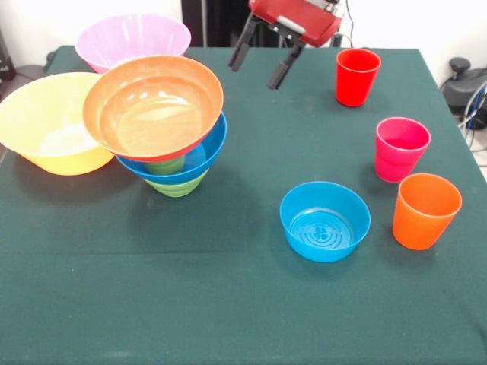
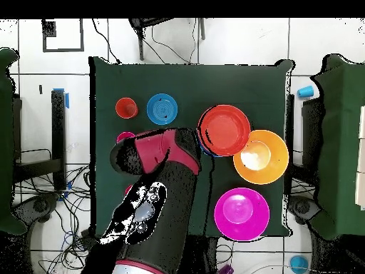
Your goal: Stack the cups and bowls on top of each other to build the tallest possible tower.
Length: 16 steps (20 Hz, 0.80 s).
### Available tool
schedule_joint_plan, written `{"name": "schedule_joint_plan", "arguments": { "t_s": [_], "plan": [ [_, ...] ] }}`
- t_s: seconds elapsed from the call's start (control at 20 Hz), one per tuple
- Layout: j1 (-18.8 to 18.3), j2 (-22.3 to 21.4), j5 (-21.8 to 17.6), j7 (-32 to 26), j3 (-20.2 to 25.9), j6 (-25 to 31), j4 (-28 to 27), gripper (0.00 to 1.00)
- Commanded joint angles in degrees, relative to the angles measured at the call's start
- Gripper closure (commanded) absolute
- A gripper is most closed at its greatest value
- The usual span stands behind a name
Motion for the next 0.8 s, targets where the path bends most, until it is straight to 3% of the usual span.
{"name": "schedule_joint_plan", "arguments": {
  "t_s": [0.05, 0.2, 0.45, 0.8],
  "plan": [
    [-1.08, -0.43, 1.37, 0.28, 10.55, -0.07, 0.54, 0.0],
    [0.18, 0.05, -0.37, 0.93, 9.28, -0.48, -1.15, 0.0],
    [1.2, 0.7, -0.08, 2.24, 8.73, 0.18, -3.04, 0.0],
    [-1.45, -0.69, 0.96, 1.14, 12.04, -3.05, -1.87, 0.0]
  ]
}}
